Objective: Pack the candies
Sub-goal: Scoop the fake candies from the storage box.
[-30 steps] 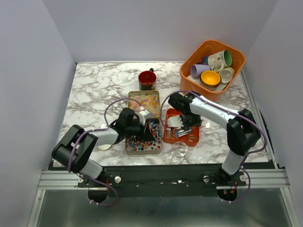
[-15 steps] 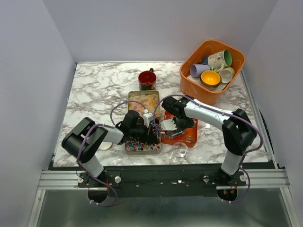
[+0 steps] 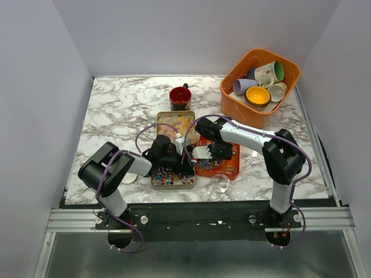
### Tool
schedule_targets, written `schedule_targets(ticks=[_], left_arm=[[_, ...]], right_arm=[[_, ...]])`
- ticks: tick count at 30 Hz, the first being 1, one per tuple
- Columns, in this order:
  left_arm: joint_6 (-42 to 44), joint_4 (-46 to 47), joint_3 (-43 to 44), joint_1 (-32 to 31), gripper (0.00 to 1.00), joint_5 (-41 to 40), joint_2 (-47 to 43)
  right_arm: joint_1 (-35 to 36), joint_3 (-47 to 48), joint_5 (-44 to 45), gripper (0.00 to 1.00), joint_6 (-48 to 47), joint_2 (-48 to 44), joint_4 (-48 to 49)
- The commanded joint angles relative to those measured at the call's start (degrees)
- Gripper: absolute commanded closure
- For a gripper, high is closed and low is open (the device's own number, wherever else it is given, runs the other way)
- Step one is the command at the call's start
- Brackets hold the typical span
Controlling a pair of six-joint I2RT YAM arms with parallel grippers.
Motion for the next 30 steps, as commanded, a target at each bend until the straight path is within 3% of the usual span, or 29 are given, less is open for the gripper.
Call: schedule_targets(ticks=[1,9,19,23,30], left_arm=[[-1.4,1.7,1.5,-0.4,1.00,-0.2,0.5],[2.4,-11.8,3.9,0.8,1.00,-0.6,-6.4],[11.6,-32.5,8.2,2.0,1.00,-3.5,-18.6],[12.7,-38.3,9.3,2.7,0.86,-6.5,-22.6],[19.0,-46.1,14.1,5.3,0.70,-7.0,-24.1]], right_arm=[[0.2,-0.4,-12.0,0.99,0.9,-0.2,7.9],[-4.9,-2.2,-19.2,0.99,3.8,-4.8,12.3],[-7.6,-9.4,-20.2,0.99,0.9,-10.4,18.0],[-8.9,-11.7,-22.3,0.99,1.3,-12.9,19.4],[-12.8,-15.5,-24.6,0.99,-0.9,-16.4,19.5]])
